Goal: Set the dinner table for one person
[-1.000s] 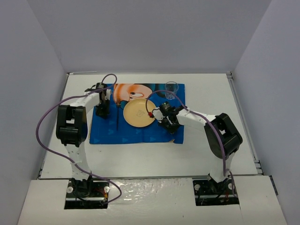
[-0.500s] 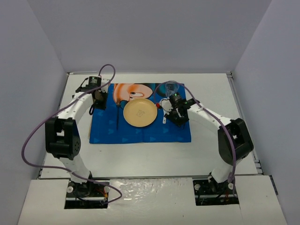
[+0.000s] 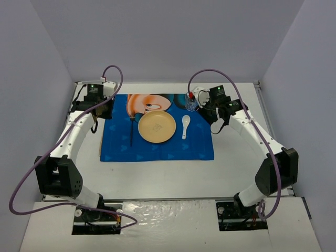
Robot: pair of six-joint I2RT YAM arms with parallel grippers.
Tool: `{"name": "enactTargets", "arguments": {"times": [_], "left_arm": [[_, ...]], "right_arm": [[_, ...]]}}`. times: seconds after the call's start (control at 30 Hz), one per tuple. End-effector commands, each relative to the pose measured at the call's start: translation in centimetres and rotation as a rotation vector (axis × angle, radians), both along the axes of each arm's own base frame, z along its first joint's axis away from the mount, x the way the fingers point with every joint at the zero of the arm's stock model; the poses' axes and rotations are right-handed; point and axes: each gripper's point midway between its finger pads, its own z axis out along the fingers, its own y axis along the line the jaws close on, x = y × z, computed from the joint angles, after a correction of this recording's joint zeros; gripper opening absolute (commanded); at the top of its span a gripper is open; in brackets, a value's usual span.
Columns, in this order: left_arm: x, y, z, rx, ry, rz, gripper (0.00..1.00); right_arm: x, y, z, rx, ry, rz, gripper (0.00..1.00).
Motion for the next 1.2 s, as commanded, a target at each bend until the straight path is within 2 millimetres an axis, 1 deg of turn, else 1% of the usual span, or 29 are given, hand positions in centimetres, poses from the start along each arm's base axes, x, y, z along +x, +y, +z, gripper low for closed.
{"name": "enactTargets", "arguments": {"times": [0.0, 0.07, 0.13, 0.23, 0.37, 0.53, 0.63, 0.87, 1.0, 1.17], "left_arm": [[-0.1, 0.4, -0.4, 0.015, -0.013, -0.012, 0.16], [-0.4, 0.3, -1.4, 0.014, 0.003, -0.023, 0.15], [-0.7, 0.4, -2.1, 0.015, 0.014, -0.024, 0.13], [-0.9, 0.5, -2.5, 0.018, 0.020, -0.024, 0.13], [-1.0, 0.7, -2.6, 0.016, 0.027, -0.023, 0.13], [-1.0, 0.5, -3.2, 0.000, 0.056, -0.032, 0.13], [-1.0, 0.5, -3.9, -0.010, 0.077, -0.035, 0.13], [-0.8, 1.1, -4.4, -0.014, 0.090, -0.031, 0.12], [-0.9, 1.3, -5.0, -0.015, 0.105, -0.033, 0.12], [-1.0, 1.7, -5.8, -0.017, 0.116, -0.026, 0.12]], "right_arm": [[-1.1, 1.9, -5.6, 0.071, 0.176, 0.033, 0.29], [-1.2, 2.2, -8.3, 0.072, 0.233, 0.032, 0.27], [-1.3, 2.3, -9.8, 0.065, 0.263, 0.029, 0.24], [-1.0, 2.2, -11.1, 0.053, 0.283, 0.022, 0.27], [-0.9, 2.2, -12.8, 0.034, 0.319, 0.022, 0.27], [-1.3, 1.8, -14.3, 0.011, 0.352, 0.021, 0.28], [-1.7, 1.5, -15.3, -0.003, 0.375, 0.018, 0.28], [-1.9, 0.4, -16.5, -0.055, 0.391, -0.006, 0.30], [-1.8, -0.7, -17.3, -0.095, 0.402, -0.028, 0.31], [-1.9, -1.3, -18.1, -0.105, 0.422, -0.037, 0.31]]}}
